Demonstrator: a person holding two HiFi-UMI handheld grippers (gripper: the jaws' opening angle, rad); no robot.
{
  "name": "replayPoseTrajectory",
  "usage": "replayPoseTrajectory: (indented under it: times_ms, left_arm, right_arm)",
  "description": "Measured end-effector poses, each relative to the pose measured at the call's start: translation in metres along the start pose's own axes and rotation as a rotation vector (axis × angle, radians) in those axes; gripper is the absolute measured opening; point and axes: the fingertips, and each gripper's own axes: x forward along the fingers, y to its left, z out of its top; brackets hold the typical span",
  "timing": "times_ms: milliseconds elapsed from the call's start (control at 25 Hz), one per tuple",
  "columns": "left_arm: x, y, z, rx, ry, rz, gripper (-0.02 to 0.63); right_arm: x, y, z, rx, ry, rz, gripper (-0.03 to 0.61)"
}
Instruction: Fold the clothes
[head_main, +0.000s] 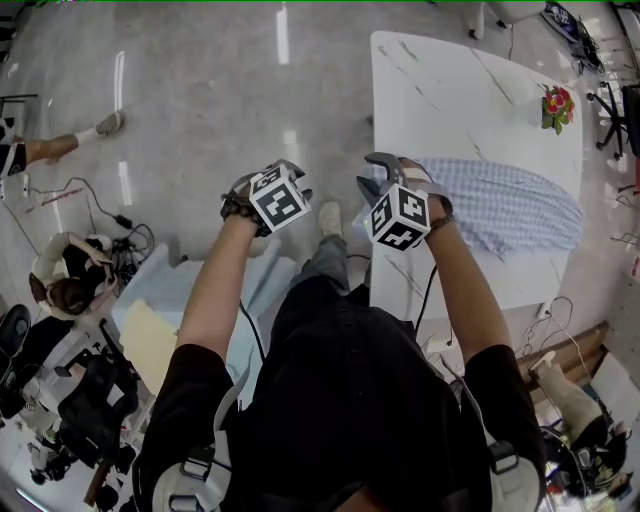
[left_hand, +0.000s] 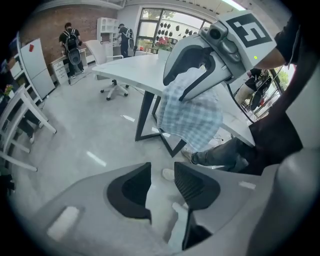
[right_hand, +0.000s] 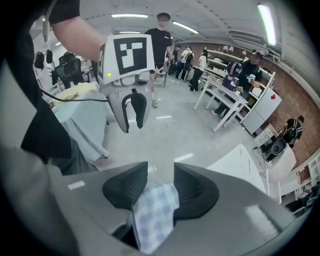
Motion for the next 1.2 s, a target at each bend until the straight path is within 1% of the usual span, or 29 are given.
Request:
replayPoseTrajectory:
  times_ms: [120,240,440,640,760,880,1040,1120,1200]
  left_arm:
    - [-0.005,-0.003,0.007,-0.005,-0.035,0.035,0.152]
    - [-0.009,-0.013,0.018,-0.006,-0.074,0.058,0.152]
    - [-0.007,-0.038,0.045,0.010,-0.128,0.091,0.132]
    - [-0.003,-0.087,0.087,0.070,-0.144,0.125,0.126]
    - [-0.003,-0.120,0.109,0.096,-0.153,0.167,0.123]
    - [0.000,-0.151,0.137,0.097,-0.180,0.220,0.120]
    - [0.016,-0.214,0.198,0.069,-0.242,0.263,0.120]
    - [0.027,-0.243,0.229,0.076,-0.261,0.266,0.121]
    - [0.036,-0.266,0.252,0.090,-0.263,0.269,0.121]
  right_arm:
    - [-0.009,-0.001,-0.002,0.018,-0.015,-0.023,0.164]
    - [-0.029,-0.005,-0.015,0.068,-0.035,-0.066,0.163]
    - [-0.060,-0.008,-0.061,0.145,-0.025,-0.129,0.158]
    - [-0.099,0.004,-0.112,0.230,-0.064,-0.196,0.150]
    - [-0.126,0.020,-0.149,0.278,-0.094,-0.227,0.150]
    - [-0.160,0.039,-0.189,0.309,-0.117,-0.272,0.147]
    - [-0.222,0.063,-0.270,0.359,-0.126,-0.299,0.146]
    - [-0.253,0.068,-0.313,0.381,-0.112,-0.322,0.146]
    - [-0.280,0.071,-0.348,0.402,-0.099,-0.345,0.146]
